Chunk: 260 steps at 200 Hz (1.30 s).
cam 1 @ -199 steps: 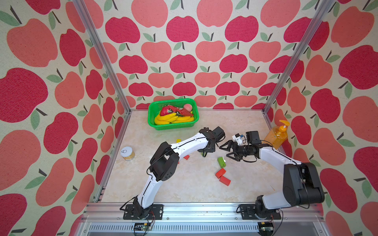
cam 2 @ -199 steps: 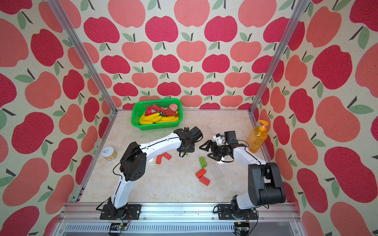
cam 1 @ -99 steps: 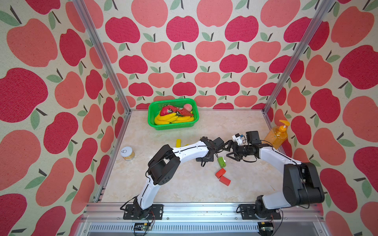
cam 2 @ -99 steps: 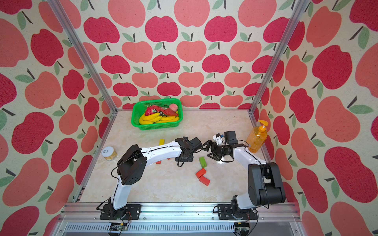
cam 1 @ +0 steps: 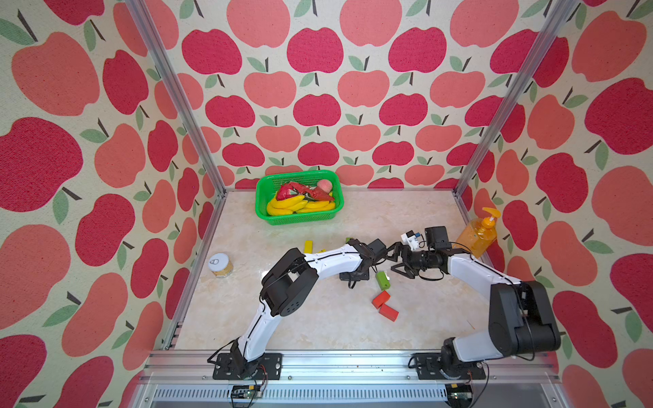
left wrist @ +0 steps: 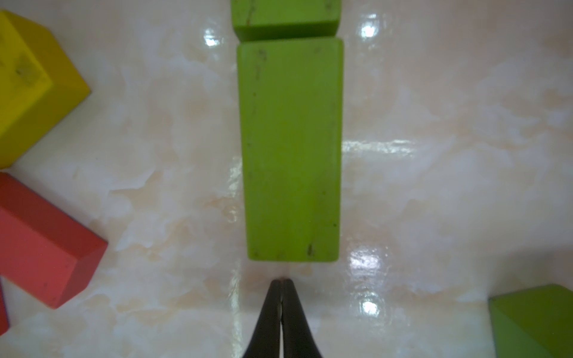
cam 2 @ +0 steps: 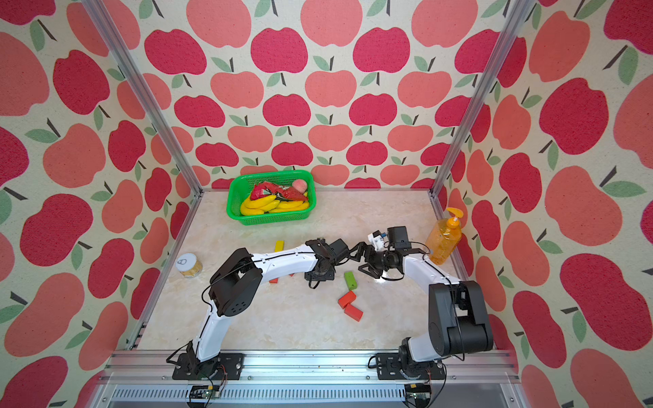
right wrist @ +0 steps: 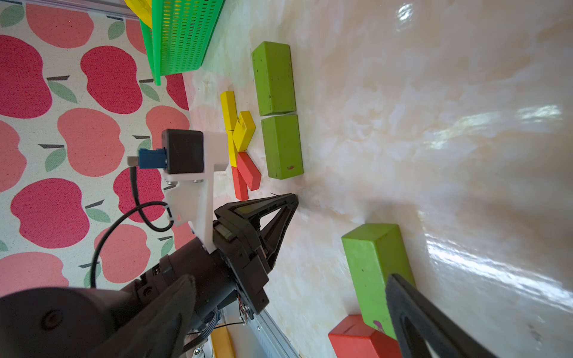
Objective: Assemble the letter k with building blocks
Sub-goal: Assemble the building block at the center of the board.
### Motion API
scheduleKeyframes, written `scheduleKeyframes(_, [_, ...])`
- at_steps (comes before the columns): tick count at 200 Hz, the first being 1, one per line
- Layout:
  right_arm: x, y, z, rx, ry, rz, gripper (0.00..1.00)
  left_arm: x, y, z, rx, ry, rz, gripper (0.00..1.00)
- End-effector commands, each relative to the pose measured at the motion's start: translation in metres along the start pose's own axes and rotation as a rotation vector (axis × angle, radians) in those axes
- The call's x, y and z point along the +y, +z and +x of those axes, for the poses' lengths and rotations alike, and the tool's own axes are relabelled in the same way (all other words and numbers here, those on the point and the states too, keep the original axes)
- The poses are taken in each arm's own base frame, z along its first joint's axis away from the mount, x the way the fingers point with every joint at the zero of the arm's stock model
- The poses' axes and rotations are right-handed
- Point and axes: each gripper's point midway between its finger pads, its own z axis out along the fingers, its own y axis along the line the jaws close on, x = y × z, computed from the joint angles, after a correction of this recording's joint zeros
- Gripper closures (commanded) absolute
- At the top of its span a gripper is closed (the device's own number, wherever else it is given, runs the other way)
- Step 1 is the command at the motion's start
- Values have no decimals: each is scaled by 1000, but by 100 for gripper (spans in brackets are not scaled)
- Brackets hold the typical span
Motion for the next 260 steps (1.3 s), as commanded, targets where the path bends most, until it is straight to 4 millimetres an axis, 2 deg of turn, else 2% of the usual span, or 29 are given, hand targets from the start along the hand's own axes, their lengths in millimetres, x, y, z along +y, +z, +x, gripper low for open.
scheduleKeyframes(1, [5, -1, 2, 2, -16, -26, 1, -5, 2, -9, -11, -14, 15, 92])
scheduleKeyframes(81, [5, -1, 2, 3, -19, -27, 1, -7, 1, -20, -23, -17, 19, 91])
scheduleKeyframes(200, [5, 0, 2, 6, -18, -27, 1, -5, 3, -25, -13, -9, -1, 90])
scheduleKeyframes(227, [5, 0, 2, 3, -20, -25, 1, -17, -2, -15, 4, 24, 34, 90])
scheduleKeyframes(260, [5, -1, 1, -2, -23, -23, 1, -36, -25, 0, -11, 93, 77, 84])
